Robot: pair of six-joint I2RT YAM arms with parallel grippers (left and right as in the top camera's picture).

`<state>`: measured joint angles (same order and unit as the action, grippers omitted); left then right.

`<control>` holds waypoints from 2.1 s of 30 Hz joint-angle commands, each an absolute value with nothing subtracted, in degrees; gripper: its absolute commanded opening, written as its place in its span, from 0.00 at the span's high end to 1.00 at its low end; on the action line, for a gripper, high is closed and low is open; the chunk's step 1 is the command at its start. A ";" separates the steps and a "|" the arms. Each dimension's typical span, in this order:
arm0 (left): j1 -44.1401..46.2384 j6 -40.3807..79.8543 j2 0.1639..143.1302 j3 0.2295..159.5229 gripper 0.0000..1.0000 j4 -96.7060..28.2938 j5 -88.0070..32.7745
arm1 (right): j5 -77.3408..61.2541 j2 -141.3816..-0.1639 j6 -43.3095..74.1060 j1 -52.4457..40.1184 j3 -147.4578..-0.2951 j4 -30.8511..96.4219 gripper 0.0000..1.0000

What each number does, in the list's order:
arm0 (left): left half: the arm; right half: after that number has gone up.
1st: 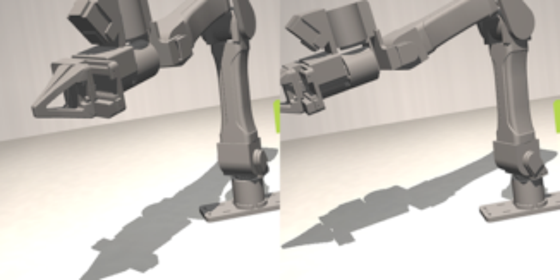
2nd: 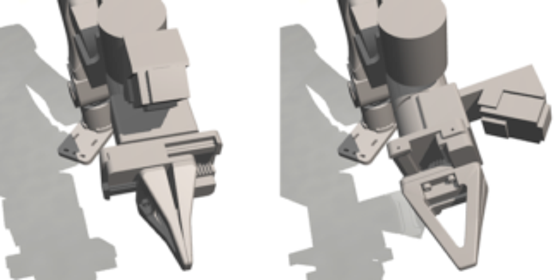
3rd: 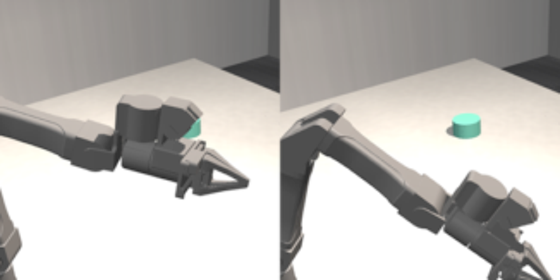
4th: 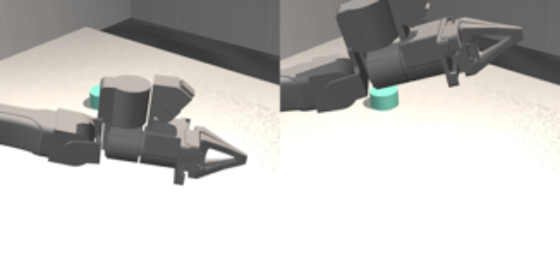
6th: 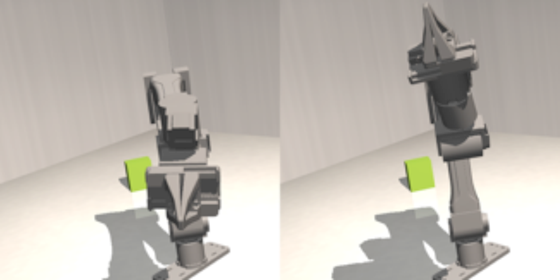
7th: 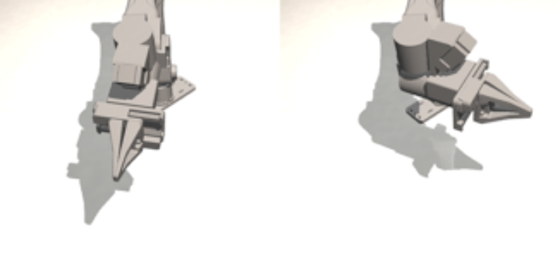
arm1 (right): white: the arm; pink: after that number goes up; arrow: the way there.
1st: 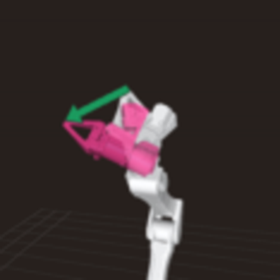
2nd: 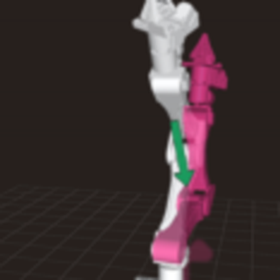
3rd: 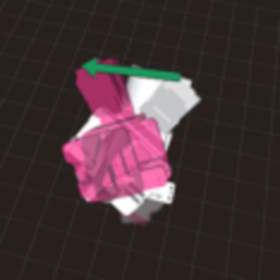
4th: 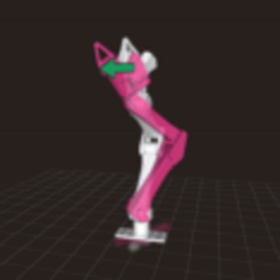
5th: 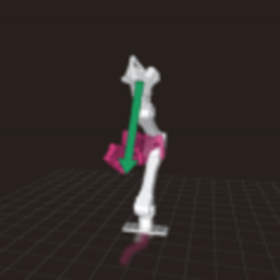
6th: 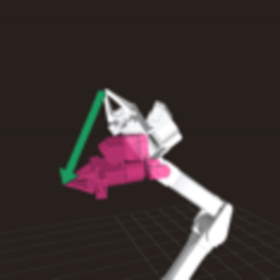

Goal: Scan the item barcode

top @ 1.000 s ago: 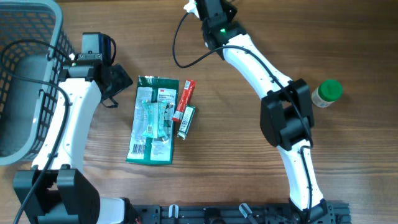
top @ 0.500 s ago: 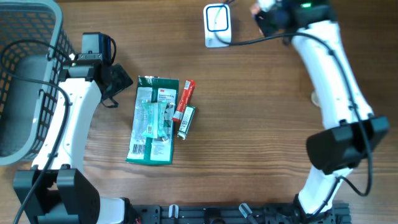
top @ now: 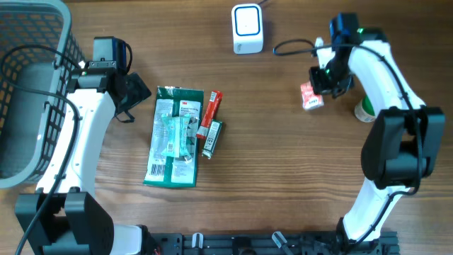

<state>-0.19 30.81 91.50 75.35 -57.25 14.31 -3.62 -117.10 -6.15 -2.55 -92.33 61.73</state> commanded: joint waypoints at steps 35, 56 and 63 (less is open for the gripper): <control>-0.45 31.99 91.83 74.87 0.00 -57.30 15.05 | -0.54 -112.18 6.39 -13.06 -76.97 42.26 0.51; -0.43 31.99 91.83 74.87 0.00 -57.30 15.05 | 4.91 -108.33 2.74 -9.26 -83.48 48.71 0.48; -0.45 31.99 91.83 74.87 0.00 -57.30 15.05 | -2.66 -108.33 3.16 -11.27 -80.95 47.46 0.85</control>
